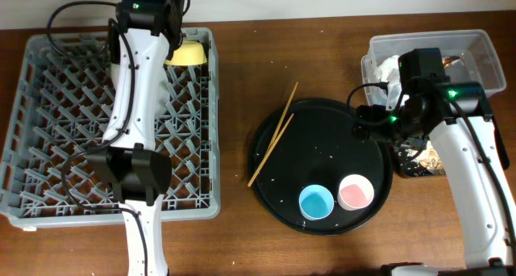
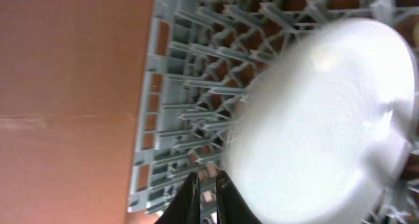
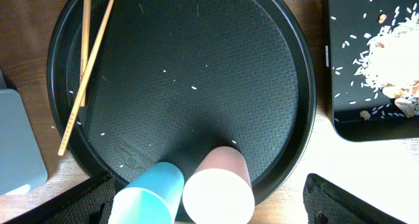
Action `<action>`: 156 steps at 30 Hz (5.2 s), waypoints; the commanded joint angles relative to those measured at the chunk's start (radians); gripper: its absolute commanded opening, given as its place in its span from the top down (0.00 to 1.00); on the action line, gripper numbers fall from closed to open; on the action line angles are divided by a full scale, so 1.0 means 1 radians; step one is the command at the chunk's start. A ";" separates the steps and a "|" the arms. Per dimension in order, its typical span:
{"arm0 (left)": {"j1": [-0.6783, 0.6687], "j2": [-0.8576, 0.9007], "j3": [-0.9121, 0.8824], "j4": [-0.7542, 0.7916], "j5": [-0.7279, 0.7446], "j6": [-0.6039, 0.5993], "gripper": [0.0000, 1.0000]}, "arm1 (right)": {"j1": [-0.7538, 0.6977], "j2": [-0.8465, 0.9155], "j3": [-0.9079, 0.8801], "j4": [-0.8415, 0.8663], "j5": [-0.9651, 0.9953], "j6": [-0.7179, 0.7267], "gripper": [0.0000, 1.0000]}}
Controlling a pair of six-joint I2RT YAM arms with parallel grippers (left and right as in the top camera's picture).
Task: Sort waste into correct bins and load items into the dishwasher rack
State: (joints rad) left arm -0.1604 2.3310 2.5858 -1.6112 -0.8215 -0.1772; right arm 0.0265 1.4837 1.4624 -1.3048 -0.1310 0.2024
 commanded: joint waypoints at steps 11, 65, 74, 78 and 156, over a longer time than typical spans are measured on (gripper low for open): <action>-0.013 -0.123 0.099 -0.005 0.967 0.288 0.36 | -0.002 -0.005 0.013 0.005 0.012 -0.003 0.01; -0.172 -0.706 -1.382 0.843 1.316 0.051 0.41 | 0.457 0.090 -0.407 0.251 0.013 -0.188 0.58; -0.075 -0.780 -1.257 0.915 1.714 0.104 0.25 | 0.178 -0.034 -0.190 0.437 -0.648 -0.112 0.96; 0.047 -0.777 -1.257 1.242 2.388 0.103 0.14 | 0.092 -0.018 -0.191 0.830 -0.995 0.012 0.96; -0.108 -0.497 -1.149 0.709 0.545 0.113 0.57 | 0.054 0.060 -0.190 0.507 -0.349 0.037 0.01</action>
State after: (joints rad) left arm -0.2901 1.8275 1.4288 -0.8978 -0.2630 -0.0402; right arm 0.0731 1.5429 1.2716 -0.7918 -0.4934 0.2531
